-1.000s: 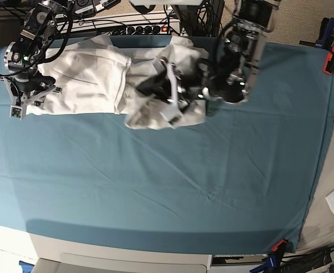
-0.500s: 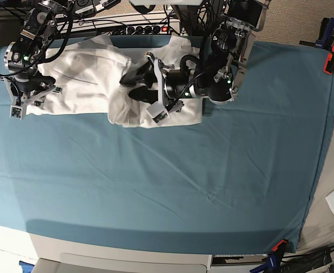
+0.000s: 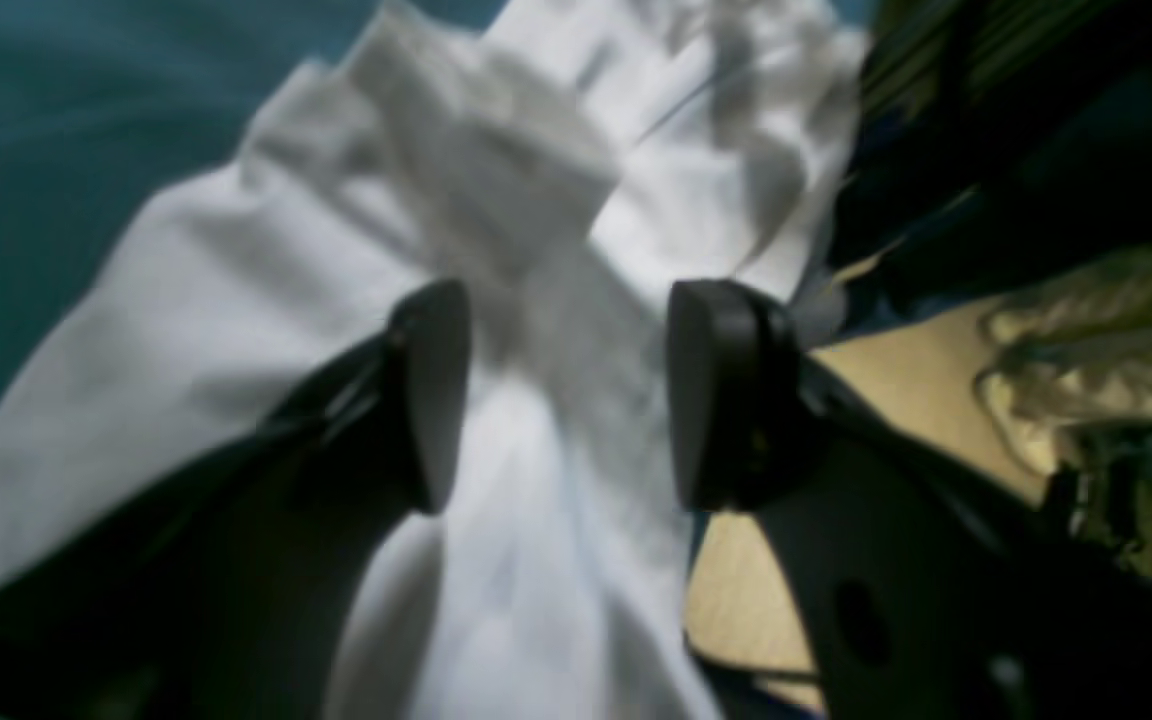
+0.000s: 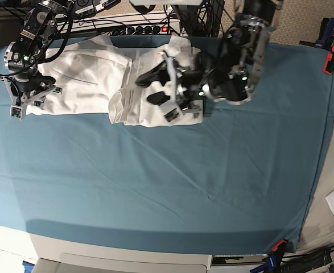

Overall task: Fold the T-shirt properly
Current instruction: 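Fold the hem end toward the collar with the left gripper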

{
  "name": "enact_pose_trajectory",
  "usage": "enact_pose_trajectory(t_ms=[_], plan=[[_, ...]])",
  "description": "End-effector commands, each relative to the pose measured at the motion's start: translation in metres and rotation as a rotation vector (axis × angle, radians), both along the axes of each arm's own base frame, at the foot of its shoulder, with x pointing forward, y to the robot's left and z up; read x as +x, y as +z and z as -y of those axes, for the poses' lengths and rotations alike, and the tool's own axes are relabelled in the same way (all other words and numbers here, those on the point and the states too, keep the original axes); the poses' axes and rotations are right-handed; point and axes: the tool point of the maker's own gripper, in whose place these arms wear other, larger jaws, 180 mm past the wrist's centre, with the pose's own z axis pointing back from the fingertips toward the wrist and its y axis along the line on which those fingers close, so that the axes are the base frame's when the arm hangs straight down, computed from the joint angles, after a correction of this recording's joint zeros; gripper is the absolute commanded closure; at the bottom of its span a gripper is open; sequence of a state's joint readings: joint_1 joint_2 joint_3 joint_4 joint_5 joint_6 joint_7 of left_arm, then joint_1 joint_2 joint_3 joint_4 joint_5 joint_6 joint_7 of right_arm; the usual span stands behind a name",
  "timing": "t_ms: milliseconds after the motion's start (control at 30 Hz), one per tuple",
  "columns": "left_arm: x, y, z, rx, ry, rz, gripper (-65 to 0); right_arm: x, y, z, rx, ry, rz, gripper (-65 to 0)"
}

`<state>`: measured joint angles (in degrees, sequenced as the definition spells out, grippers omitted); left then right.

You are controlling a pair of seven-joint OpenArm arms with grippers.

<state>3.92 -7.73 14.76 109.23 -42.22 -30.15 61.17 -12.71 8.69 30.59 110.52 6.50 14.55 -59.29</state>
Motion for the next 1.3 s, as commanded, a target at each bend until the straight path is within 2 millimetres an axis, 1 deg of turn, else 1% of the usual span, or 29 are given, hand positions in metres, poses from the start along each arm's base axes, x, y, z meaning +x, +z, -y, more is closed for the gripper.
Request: enact_pose_trajectory(t_ms=[0,67,133,200,267,333,433,533,633,767,1033,1100,1200,1267], plan=[[0.001,0.009,-0.001,-0.035,0.014,0.014,-25.3,0.007,0.013,0.005,-0.028,0.007,0.044,-20.6],[-0.005,0.000,-0.010,-0.018,0.039,-0.020,-20.5,0.007,0.013,0.004,-0.028,0.007,0.045,-20.6],[-0.009,-0.009,-0.019,-0.004,0.060,-0.046,-14.0,0.007,0.013,0.004,-0.028,0.008,0.046,-20.6],[-0.010,-0.015,-0.029,0.012,0.085,-0.062,-7.3,0.007,0.013,0.004,-0.027,0.008,0.046,-20.6],[-0.009,-0.021,-0.040,0.036,0.107,-0.073,-3.2,0.007,0.013,0.004,-0.028,0.008,0.046,-20.6],[-0.005,-0.025,-0.052,0.065,0.129,-0.071,-1.9,0.007,0.013,0.004,-0.027,0.008,0.046,-20.6],[-0.001,-0.033,-0.068,0.121,0.160,-0.063,-1.9,0.007,0.013,0.004,-0.024,0.008,0.048,-20.6],[-0.002,-0.038,-0.075,0.145,0.171,-0.071,-1.9,0.008,0.013,0.002,-0.014,0.012,0.055,-20.6],[-0.001,-0.038,-0.074,0.140,0.177,-0.077,-1.9,0.010,0.013,0.000,0.000,0.017,0.064,-20.6],[-0.004,-0.030,-0.067,0.084,0.161,-0.089,-2.0,0.010,0.014,0.000,0.000,0.017,0.064,-20.6],[-0.006,-0.018,-0.041,-0.018,0.169,-0.090,-2.0,0.010,0.014,0.000,0.000,0.017,0.067,-20.6],[-0.006,-0.019,-0.036,-0.024,0.176,-0.095,-2.0,0.010,0.014,0.000,0.000,0.017,0.067,-20.6],[-0.006,-0.026,-0.039,0.004,0.186,-0.093,-2.0,0.010,0.014,0.000,-0.001,0.017,0.067,-20.6],[-0.007,-0.034,-0.043,0.042,0.190,-0.095,-2.0,0.010,0.014,0.000,-0.002,0.018,0.067,-20.6]])
